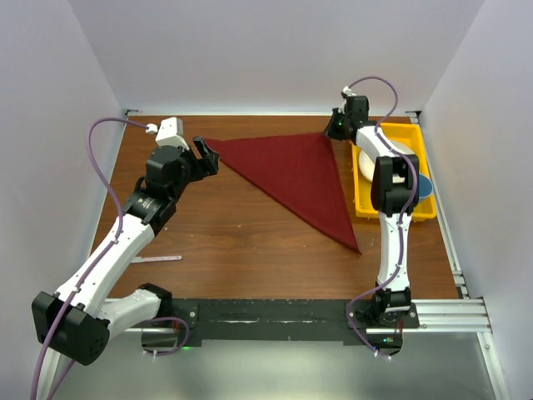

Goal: Fold the napkin, place the utensils inside, and roll it up
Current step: Fold the napkin

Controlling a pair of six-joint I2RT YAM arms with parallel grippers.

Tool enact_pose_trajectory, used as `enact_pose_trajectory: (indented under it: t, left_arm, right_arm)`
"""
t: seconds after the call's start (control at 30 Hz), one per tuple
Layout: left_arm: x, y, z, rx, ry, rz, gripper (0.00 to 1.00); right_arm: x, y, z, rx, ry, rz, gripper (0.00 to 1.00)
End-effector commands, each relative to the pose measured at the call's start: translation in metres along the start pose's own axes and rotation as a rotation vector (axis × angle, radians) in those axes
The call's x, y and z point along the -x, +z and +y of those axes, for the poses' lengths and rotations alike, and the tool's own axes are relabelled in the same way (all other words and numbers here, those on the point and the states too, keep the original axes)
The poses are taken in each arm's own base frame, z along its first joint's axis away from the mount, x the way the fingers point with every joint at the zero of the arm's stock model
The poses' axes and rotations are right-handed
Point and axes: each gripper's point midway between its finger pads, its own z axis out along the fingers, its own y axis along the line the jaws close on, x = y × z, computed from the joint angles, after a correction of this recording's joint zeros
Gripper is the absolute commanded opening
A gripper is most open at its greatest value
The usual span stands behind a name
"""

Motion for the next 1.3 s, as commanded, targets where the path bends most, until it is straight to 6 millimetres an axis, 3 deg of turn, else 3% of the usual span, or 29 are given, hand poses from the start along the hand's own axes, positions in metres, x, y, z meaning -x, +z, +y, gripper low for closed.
enact_pose_trajectory:
  t: [0.0, 0.43, 0.77, 1.27]
  left_arm:
    - [0.011, 0.001, -0.007, -0.031, -0.016, -0.04, 0.79]
    - [0.011, 0.0, -0.009, -0.039, -0.023, -0.038, 0.79]
    - [0.009, 0.002, -0.01, -0.042, -0.028, -0.031, 0.79]
    - [0.008, 0.003, -0.012, -0.05, -0.029, -0.027, 0.79]
  right_arm:
    - [0.028, -0.015, 0.002, -0.021, 0.002, -0.087, 0.0]
    - [0.031, -0.017, -0.003, -0.05, -0.003, -0.097, 0.0]
    - [0.024, -0.003, -0.006, -0.039, -0.02, -0.074, 0.0]
    - [0.029, 0.006, -0.01, -0.056, -0.033, -0.065, 0.0]
